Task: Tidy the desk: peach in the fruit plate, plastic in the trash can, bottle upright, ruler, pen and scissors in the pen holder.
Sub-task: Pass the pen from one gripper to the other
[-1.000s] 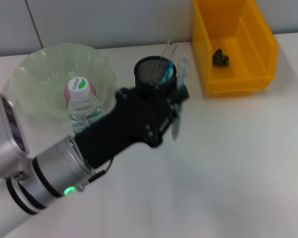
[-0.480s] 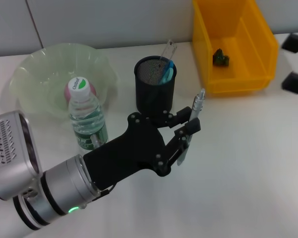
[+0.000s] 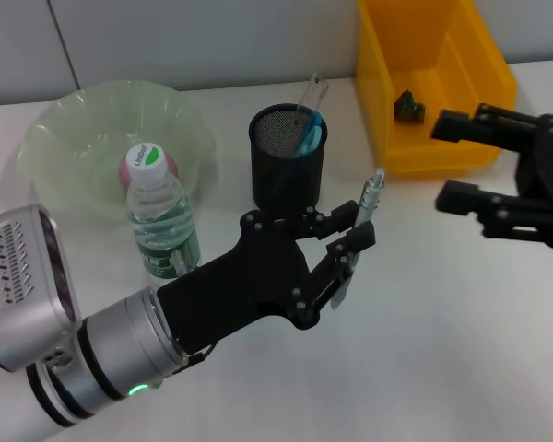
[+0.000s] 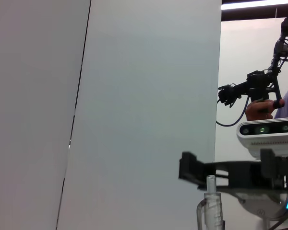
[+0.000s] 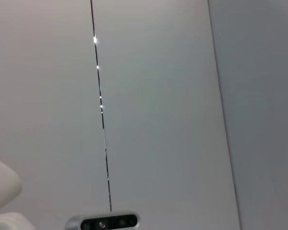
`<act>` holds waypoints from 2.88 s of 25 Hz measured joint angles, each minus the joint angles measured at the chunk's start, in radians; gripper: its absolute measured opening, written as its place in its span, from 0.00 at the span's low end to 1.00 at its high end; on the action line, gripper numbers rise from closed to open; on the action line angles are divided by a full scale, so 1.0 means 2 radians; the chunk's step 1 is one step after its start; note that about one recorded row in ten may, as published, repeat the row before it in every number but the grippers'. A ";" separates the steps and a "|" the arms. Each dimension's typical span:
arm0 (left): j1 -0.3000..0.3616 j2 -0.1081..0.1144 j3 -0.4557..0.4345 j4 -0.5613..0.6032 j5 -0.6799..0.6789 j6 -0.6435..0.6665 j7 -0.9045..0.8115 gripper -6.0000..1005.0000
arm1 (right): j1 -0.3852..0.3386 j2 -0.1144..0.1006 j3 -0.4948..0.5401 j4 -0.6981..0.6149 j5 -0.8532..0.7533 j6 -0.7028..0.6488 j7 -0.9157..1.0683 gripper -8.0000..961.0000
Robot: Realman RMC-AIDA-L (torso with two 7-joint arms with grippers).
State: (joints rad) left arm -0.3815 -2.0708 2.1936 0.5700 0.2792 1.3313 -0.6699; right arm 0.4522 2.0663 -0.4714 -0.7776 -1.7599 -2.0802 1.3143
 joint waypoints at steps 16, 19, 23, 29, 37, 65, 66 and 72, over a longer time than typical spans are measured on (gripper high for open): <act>-0.001 0.000 0.006 0.002 0.001 0.002 -0.002 0.18 | 0.020 0.004 -0.057 0.020 -0.001 0.044 0.009 0.76; -0.004 0.000 0.006 0.002 0.001 0.002 -0.004 0.18 | 0.021 0.004 -0.066 0.019 -0.001 0.046 0.012 0.75; -0.005 0.000 0.006 0.001 0.001 0.002 -0.006 0.18 | 0.023 0.001 -0.073 0.017 -0.001 0.044 0.016 0.74; -0.006 0.001 0.006 0.001 0.001 0.002 -0.006 0.18 | 0.023 0.001 -0.073 0.017 -0.001 0.046 0.017 0.57; -0.009 0.001 0.006 0.002 0.001 0.003 -0.007 0.18 | 0.024 0.001 -0.079 0.015 -0.006 0.044 0.021 0.54; -0.014 0.001 0.006 0.006 0.013 0.003 -0.033 0.18 | 0.015 0.005 -0.116 -0.020 -0.004 0.047 0.000 0.21; -0.015 0.002 0.006 0.006 0.012 0.003 -0.037 0.18 | 0.015 0.006 -0.116 -0.020 -0.004 0.047 -0.001 0.21; -0.017 0.002 0.008 0.004 0.012 0.003 -0.039 0.41 | 0.013 0.006 -0.112 -0.021 0.000 0.042 -0.004 0.22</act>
State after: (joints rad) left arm -0.4151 -2.0662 2.2087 0.5779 0.3036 1.3370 -0.7481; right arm 0.4777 2.0785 -0.6951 -0.8195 -1.7596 -1.9960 1.3072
